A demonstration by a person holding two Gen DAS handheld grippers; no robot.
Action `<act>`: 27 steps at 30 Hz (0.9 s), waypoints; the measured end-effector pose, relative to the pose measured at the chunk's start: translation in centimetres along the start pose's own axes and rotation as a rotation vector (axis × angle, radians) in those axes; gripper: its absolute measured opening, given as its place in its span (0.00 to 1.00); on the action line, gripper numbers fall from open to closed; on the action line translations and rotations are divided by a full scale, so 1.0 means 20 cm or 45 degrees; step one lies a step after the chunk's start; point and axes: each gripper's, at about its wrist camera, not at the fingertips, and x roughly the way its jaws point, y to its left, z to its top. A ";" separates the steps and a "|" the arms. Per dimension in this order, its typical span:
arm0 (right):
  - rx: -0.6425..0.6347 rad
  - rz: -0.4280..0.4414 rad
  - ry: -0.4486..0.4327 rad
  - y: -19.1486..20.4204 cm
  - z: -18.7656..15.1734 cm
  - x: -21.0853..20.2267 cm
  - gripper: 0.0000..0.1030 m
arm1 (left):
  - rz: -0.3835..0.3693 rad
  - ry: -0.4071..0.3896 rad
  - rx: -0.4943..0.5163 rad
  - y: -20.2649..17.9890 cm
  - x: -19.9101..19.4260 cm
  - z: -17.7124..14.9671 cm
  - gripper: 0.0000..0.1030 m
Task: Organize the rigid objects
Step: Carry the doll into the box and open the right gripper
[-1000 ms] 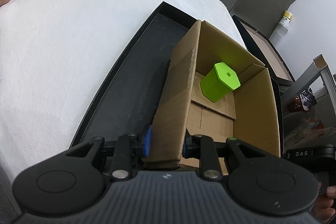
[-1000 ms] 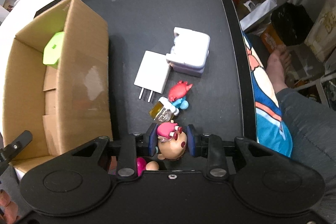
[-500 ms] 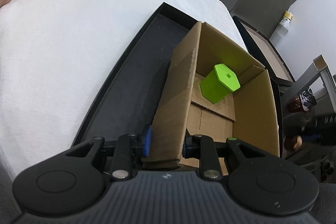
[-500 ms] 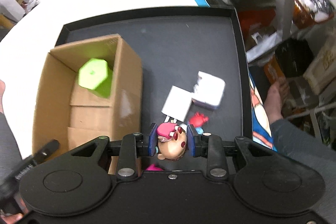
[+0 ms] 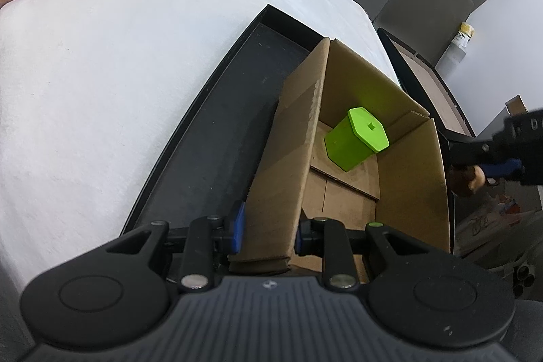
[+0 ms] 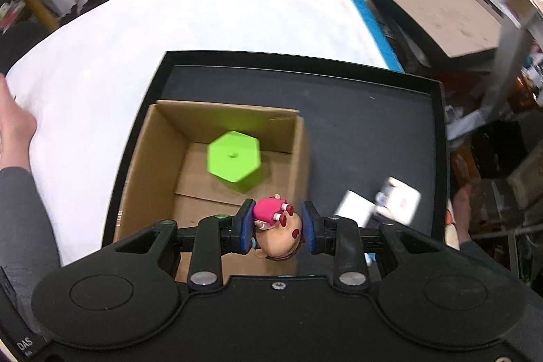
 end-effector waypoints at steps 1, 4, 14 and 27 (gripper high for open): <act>-0.013 0.006 0.000 0.02 0.01 0.01 0.28 | 0.000 0.000 -0.001 0.00 0.00 0.00 0.24; -0.053 0.015 0.004 0.09 0.03 0.03 0.28 | 0.000 -0.001 -0.002 0.00 -0.01 0.01 0.24; -0.140 0.055 0.005 0.28 0.11 0.12 0.28 | -0.005 0.004 -0.004 0.00 -0.01 0.01 0.24; -0.194 0.152 -0.041 0.38 0.17 0.12 0.44 | 0.012 -0.007 -0.010 0.00 -0.01 0.00 0.24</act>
